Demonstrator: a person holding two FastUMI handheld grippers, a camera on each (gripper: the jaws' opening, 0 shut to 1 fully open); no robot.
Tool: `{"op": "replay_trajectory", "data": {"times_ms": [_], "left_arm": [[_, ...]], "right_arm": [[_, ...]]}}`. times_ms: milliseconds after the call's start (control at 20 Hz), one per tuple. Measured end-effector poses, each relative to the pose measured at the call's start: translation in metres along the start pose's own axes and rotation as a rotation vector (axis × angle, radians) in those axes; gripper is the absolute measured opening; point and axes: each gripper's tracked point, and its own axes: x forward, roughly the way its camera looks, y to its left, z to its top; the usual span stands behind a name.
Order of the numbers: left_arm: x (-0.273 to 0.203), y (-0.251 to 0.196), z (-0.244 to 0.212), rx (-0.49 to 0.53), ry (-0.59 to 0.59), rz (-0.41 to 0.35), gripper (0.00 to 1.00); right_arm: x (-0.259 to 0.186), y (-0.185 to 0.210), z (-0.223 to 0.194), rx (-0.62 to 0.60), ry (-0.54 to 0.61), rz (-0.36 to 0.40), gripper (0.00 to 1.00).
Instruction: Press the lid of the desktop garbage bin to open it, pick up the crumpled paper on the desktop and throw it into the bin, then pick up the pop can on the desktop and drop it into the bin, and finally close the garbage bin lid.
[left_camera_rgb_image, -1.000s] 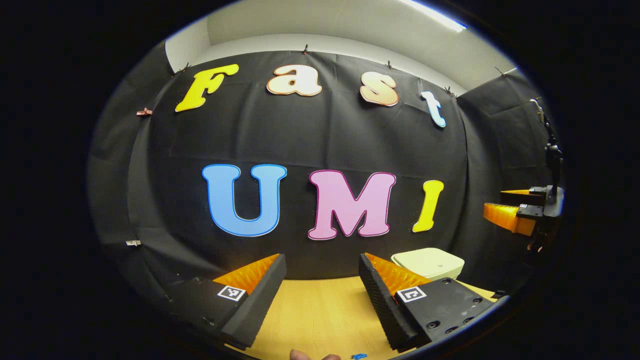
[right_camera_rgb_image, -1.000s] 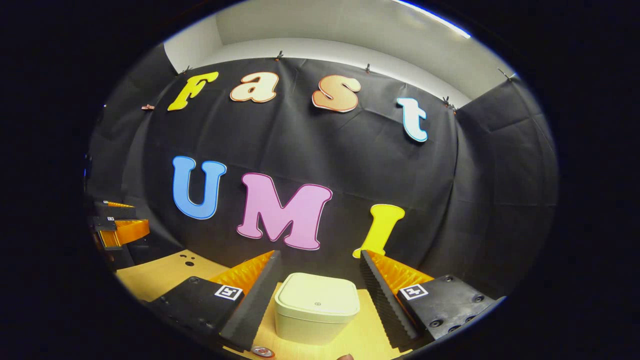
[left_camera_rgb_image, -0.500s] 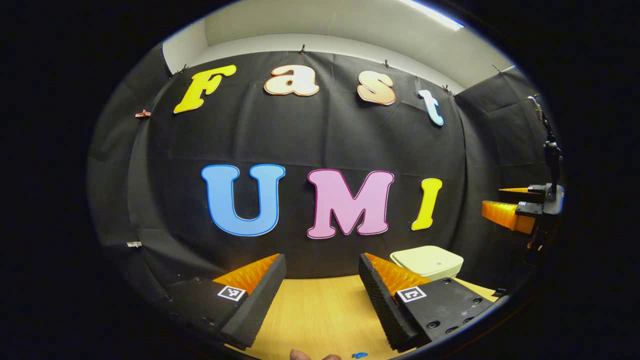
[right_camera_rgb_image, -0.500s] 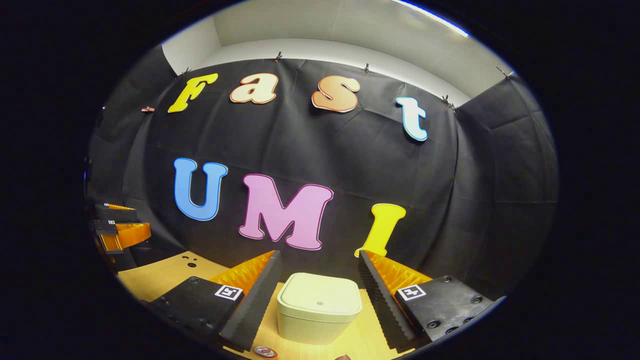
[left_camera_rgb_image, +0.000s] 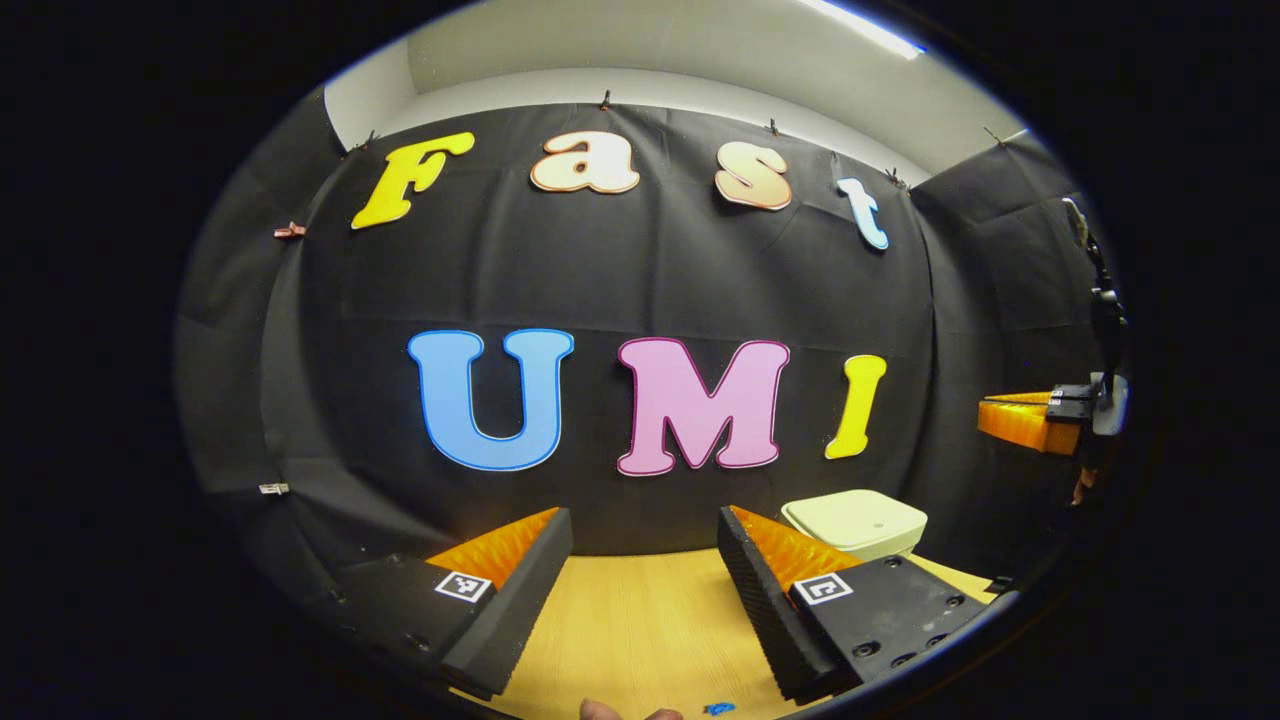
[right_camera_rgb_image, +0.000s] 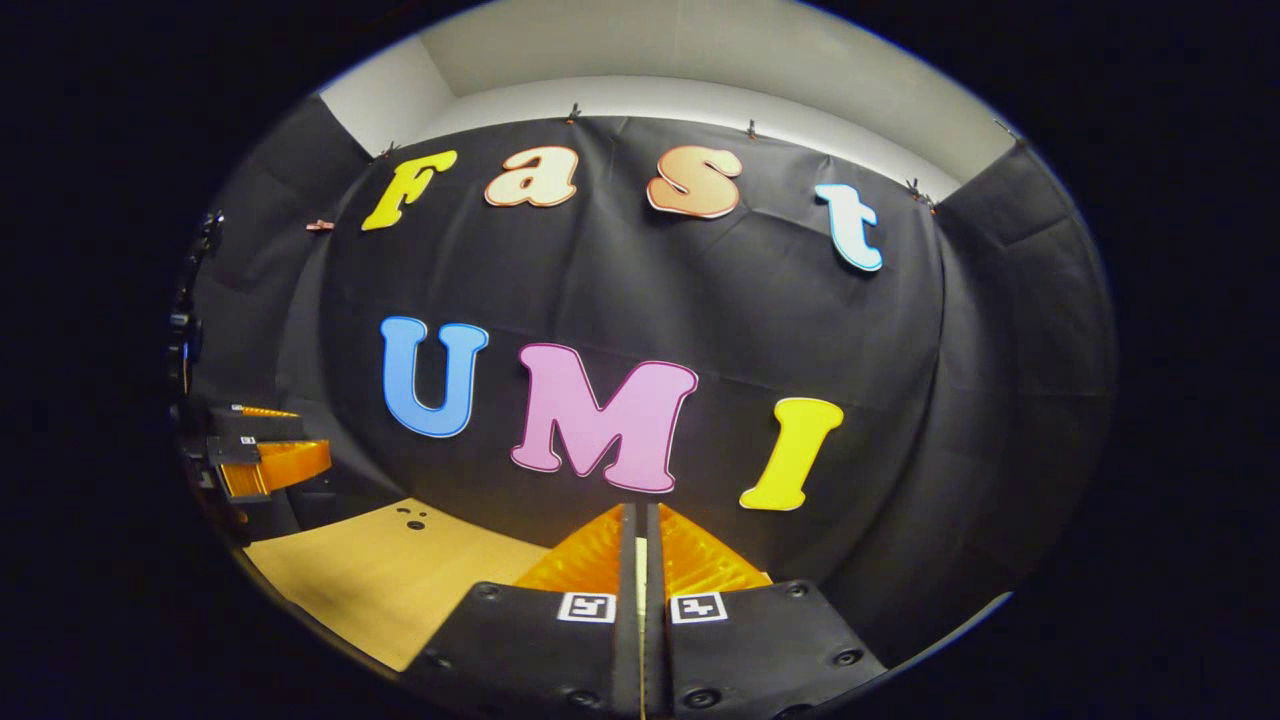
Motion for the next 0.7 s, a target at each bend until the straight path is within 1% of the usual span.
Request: {"op": "replay_trajectory", "data": {"times_ms": [50,150,250,350,500,700], "left_arm": [[-0.001,0.000,-0.001,0.002,0.000,0.003,0.94],[-0.003,0.001,-0.001,0.004,-0.002,0.003,0.94],[-0.004,0.002,-0.002,0.007,-0.003,0.009,0.94],[-0.006,0.003,-0.004,-0.004,-0.002,0.017,0.94],[-0.009,0.003,-0.009,-0.025,0.010,0.032,0.94],[-0.012,0.007,-0.014,-0.018,0.013,0.065,0.94]], "right_arm": [[0.002,0.001,-0.002,-0.007,-0.002,0.001,0.05],[0.009,0.006,-0.010,0.012,0.021,0.015,0.04],[0.018,-0.001,-0.016,0.014,0.040,0.002,0.05],[0.032,-0.008,-0.027,-0.009,0.063,-0.010,0.05],[0.056,-0.014,-0.053,0.006,0.115,0.002,0.05],[0.084,-0.021,-0.097,0.076,0.189,0.012,0.05]]}}
